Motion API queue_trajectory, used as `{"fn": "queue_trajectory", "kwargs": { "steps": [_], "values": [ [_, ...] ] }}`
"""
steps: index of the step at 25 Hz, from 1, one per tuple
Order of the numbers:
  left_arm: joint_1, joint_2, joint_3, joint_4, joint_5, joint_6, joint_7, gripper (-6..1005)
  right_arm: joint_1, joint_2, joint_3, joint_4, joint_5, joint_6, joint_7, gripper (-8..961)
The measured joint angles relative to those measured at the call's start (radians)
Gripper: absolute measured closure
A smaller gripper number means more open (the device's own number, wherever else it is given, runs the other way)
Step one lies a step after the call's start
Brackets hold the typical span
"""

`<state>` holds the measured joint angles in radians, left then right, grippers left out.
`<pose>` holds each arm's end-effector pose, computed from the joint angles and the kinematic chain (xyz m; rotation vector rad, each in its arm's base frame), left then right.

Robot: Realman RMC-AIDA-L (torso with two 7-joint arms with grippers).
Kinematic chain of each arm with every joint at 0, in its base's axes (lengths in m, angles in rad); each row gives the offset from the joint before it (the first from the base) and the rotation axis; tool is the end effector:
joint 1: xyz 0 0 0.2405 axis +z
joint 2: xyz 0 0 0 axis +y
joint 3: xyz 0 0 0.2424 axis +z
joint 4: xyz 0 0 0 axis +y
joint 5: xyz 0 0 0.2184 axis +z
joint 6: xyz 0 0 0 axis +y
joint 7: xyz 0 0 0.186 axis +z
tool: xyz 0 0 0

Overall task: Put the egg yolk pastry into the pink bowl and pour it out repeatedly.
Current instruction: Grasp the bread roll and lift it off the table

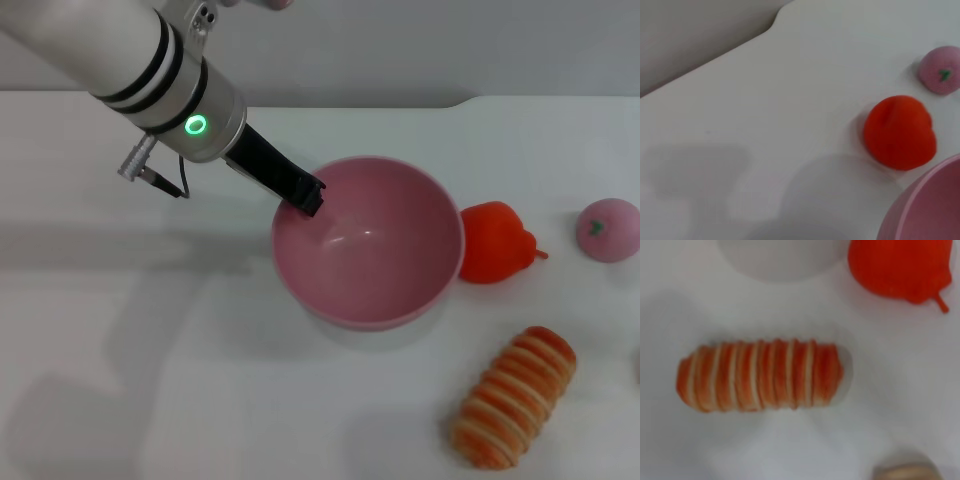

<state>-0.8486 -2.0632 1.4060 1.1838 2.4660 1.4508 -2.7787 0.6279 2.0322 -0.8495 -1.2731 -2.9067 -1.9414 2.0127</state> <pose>-0.1060 0.4004 -0.0561 -2.6079 -1.0182 0.2890 0.2787 0.3233 0.0701 -2.6713 0.9923 -0.7729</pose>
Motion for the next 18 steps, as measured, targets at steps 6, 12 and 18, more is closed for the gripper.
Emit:
{"fn": "queue_trajectory", "kwargs": {
  "steps": [6, 12, 18],
  "values": [
    [0.008, -0.001, 0.006, 0.003, -0.021, -0.012, 0.001, 965, -0.042, 0.001, -0.033, 0.003, -0.009, 0.042, 0.002, 288],
    [0.007, -0.002, 0.008, -0.011, -0.026, -0.031, 0.001, 965, -0.058, -0.002, -0.044, 0.01, -0.011, 0.091, 0.016, 289],
    [0.002, -0.002, 0.012, -0.022, -0.031, -0.051, 0.001, 965, -0.059, 0.003, -0.052, 0.037, -0.012, 0.149, 0.019, 289]
  ]
}}
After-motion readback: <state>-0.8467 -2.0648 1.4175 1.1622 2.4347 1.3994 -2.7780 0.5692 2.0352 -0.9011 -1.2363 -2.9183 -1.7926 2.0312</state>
